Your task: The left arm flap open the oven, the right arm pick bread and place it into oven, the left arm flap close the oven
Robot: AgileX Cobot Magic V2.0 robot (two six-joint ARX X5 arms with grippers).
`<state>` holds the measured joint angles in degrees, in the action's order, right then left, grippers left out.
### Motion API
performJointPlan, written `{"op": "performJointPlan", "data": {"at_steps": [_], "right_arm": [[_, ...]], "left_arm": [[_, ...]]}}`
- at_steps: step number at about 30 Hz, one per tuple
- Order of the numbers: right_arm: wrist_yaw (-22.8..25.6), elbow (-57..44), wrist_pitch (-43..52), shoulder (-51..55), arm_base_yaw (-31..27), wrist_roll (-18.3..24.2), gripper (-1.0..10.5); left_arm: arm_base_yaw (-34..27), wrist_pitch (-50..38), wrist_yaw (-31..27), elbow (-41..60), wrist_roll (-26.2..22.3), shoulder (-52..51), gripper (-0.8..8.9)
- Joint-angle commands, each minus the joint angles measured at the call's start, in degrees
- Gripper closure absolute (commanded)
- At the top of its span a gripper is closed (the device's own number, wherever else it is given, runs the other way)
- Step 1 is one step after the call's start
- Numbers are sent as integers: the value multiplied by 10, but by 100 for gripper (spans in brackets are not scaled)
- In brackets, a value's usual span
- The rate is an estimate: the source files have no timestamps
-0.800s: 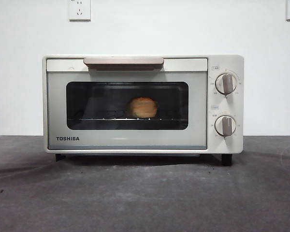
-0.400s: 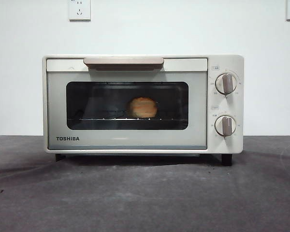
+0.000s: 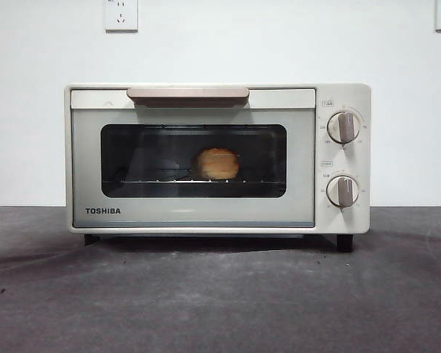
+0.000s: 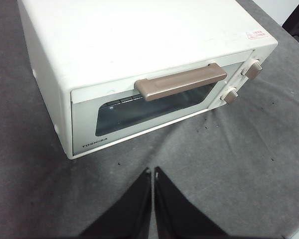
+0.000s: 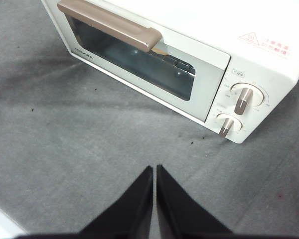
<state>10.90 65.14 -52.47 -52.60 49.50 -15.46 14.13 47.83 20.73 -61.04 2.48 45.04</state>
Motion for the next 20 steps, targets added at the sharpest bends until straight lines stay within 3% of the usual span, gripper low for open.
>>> {"op": "performJointPlan", "data": {"at_steps": [1,6,14,20], "right_arm": [[1,8,4,-5,6,-6,941],[1,8,4,-5,6,-6,941],[1,8,4,-5,6,-6,941],[1,8,4,-5,6,-6,941]], "left_arm": [[2,-6,-2,-14,-5,2,794],[-11,-39,-4,-9,-49,-29,788],[-75,-324,-81,150,-50,-157,786],[-104,-424,-146,290,-50,-258,786]]}}
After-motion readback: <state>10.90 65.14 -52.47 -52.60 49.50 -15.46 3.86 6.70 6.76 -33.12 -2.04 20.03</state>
